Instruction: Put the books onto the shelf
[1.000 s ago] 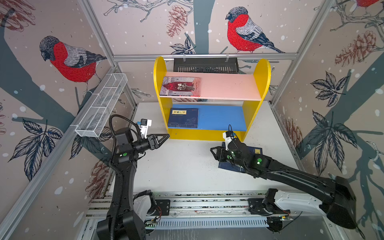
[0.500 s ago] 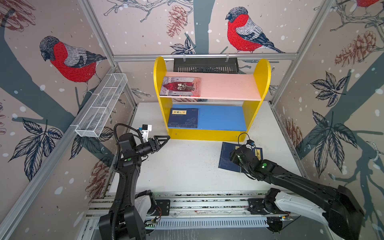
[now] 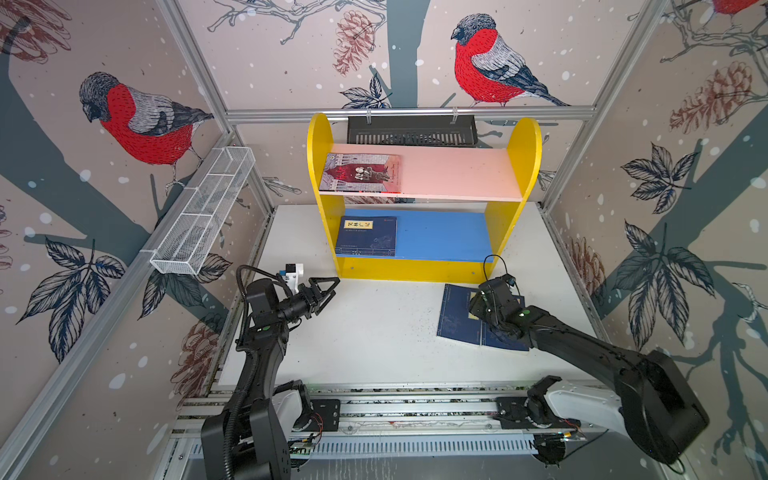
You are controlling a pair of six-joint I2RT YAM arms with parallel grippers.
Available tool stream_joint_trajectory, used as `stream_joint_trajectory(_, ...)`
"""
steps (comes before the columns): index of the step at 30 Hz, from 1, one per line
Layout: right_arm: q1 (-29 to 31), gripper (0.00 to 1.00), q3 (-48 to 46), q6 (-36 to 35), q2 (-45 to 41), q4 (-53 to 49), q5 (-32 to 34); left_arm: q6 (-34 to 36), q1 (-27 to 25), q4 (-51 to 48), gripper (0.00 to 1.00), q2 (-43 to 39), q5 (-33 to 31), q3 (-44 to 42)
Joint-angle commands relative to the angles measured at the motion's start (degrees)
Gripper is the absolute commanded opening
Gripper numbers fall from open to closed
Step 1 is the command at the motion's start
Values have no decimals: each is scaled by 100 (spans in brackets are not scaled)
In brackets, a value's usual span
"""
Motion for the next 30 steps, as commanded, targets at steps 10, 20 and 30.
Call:
stream_joint_trajectory(10, -60, 69, 508, -720, 1197, 282, -601, 84, 6, 103, 69, -283, -477, -195)
stream_joint_trajectory(20, 109, 66, 538, -992, 1282, 711, -974, 31, 6, 179, 81, -191, -460, -279)
stream_joint_trajectory(30, 1255, 66, 820, -606, 1449, 1332, -1634, 91, -136, -79, 79, -61, -675, -406)
